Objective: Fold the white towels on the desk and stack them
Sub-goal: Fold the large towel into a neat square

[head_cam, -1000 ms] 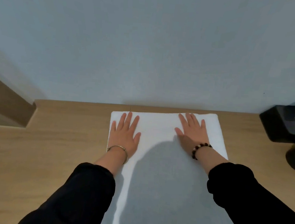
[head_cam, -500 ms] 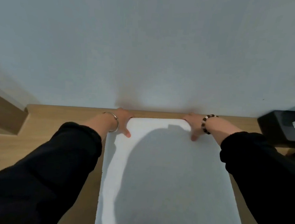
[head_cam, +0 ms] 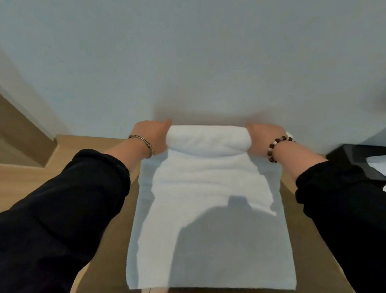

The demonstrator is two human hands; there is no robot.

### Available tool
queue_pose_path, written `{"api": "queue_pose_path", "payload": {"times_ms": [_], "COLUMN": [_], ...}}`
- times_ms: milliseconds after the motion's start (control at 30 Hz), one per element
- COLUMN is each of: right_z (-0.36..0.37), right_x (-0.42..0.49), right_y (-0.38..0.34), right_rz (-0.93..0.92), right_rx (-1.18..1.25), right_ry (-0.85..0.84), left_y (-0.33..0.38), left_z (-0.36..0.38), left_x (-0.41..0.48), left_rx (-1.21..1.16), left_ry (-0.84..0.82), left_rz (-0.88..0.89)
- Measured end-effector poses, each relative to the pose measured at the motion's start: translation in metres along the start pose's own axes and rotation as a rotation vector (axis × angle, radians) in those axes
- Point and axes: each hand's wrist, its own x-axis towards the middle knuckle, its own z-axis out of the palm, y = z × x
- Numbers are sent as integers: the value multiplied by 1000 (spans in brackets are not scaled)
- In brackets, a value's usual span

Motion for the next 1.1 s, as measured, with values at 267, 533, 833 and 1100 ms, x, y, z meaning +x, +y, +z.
{"api": "queue_pose_path", "payload": {"times_ms": [267,533,833,1100], "right_z": [-25,46,117,152], "right_x": [-65,-183,-241,-248], "right_y": [-11,-29,-38,-35], "right_rz": [-39,-38,-41,-120], "right_rx": [-124,13,12,9], "right_ry": [540,895,730,435], "left_y": [21,52,75,89], "left_z": [-41,-4,68,89], "left_x": [-72,-179,-242,-259], "left_rx": [73,77,15,8], "left_ry": [475,715,572,388], "left_rz": [17,185,203,239]}}
